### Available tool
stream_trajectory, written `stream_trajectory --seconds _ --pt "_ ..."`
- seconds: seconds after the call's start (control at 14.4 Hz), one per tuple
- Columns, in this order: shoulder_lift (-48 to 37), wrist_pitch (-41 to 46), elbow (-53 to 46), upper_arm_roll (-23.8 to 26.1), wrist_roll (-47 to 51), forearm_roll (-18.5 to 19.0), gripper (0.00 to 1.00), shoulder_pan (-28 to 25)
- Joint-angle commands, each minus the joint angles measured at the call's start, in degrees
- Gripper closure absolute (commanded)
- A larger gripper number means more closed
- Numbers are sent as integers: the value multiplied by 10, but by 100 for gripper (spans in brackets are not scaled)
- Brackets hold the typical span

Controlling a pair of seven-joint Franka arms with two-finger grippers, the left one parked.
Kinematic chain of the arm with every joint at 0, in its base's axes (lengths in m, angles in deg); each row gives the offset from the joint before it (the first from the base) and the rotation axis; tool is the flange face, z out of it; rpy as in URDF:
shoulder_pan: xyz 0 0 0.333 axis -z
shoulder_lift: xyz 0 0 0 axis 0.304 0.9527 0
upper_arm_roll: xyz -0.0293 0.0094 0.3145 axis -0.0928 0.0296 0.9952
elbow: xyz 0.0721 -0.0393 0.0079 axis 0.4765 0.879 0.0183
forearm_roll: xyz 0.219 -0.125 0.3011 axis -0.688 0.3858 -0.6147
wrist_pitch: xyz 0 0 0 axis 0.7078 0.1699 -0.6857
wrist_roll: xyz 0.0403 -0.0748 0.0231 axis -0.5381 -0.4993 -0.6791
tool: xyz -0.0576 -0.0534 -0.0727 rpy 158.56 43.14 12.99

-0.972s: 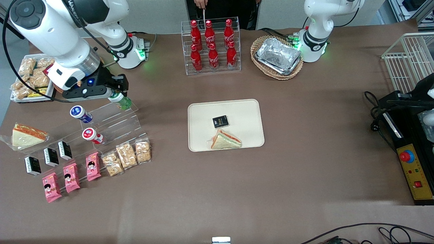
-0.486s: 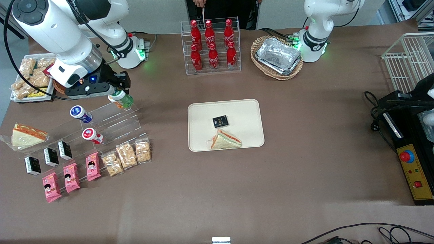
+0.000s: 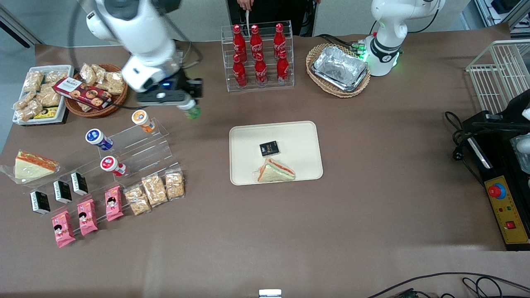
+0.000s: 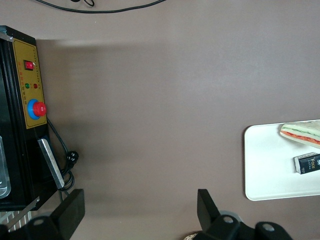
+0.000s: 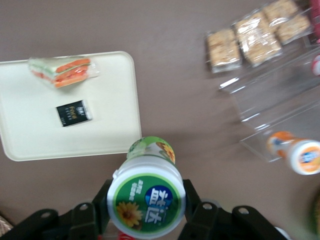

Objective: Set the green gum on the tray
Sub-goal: 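Carry the green gum bottle over the cream tray beside the tissue pack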

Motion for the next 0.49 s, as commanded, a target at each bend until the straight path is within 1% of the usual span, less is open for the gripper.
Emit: stream_trajectory --seconds 0.0,0.28,0.42 --pt "72 -57 -13 -5 68 -4 100 -45" --pt "145 -124 -5 -4 86 -4 100 -68" --pt "166 -174 15 -4 86 -4 100 -74"
